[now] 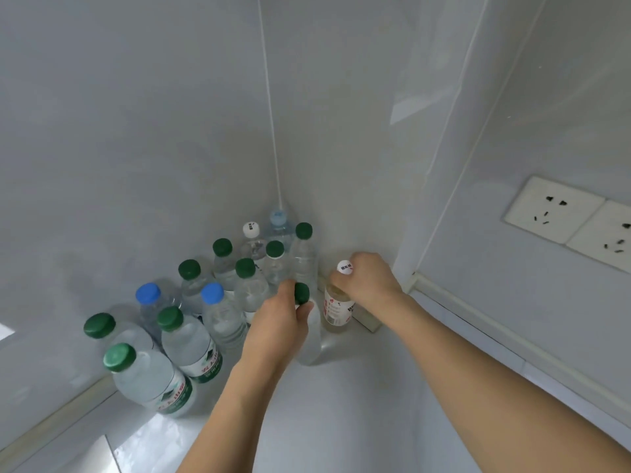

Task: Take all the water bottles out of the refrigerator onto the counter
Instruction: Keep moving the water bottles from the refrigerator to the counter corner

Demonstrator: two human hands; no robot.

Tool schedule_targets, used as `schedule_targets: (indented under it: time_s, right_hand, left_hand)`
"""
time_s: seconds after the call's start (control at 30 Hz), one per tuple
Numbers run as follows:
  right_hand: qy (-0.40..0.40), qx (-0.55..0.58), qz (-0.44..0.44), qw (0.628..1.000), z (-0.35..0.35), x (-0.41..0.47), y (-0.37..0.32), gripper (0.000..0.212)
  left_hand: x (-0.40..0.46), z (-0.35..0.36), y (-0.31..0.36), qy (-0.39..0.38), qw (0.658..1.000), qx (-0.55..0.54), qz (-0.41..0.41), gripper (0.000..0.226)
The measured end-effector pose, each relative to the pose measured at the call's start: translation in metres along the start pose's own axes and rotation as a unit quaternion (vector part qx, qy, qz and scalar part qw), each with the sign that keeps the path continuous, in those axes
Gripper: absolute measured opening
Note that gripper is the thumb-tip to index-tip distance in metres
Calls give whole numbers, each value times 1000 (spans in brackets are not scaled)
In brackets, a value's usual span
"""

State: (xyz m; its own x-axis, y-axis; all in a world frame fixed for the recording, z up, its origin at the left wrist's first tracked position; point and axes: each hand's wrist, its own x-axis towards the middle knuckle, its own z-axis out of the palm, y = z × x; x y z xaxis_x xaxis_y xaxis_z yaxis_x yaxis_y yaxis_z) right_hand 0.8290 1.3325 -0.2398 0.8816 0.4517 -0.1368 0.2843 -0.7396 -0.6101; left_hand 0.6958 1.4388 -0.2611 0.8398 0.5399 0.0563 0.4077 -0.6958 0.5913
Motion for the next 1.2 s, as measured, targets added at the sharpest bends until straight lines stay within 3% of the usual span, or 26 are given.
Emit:
schedule_targets:
  time_s: [0.47,0.7,0.83,0.93,1.03,1.2]
  right_hand:
    - [-17,0,-50,999,13,55,-16,40]
    - [6,34,-52,998,21,47,-5,31]
    - [-9,76,-37,996,11,28,1,39]
    - [8,47,-33,998,1,2,14,38]
    - [3,35,-27,999,-9,-32,35,42]
    - [16,-16,-16,1000,-32,-89,69,48]
  left_hand:
    - [58,17,-7,42,997,25,55,20]
    - [57,21,-7,57,997,24,50,26]
    - [53,17,-2,37,998,38,35,31]
    - [47,11,3,31,997,58,41,41]
    - [34,7,12,60,992,87,72,53]
    - [15,10,46,56,979,132,146,49]
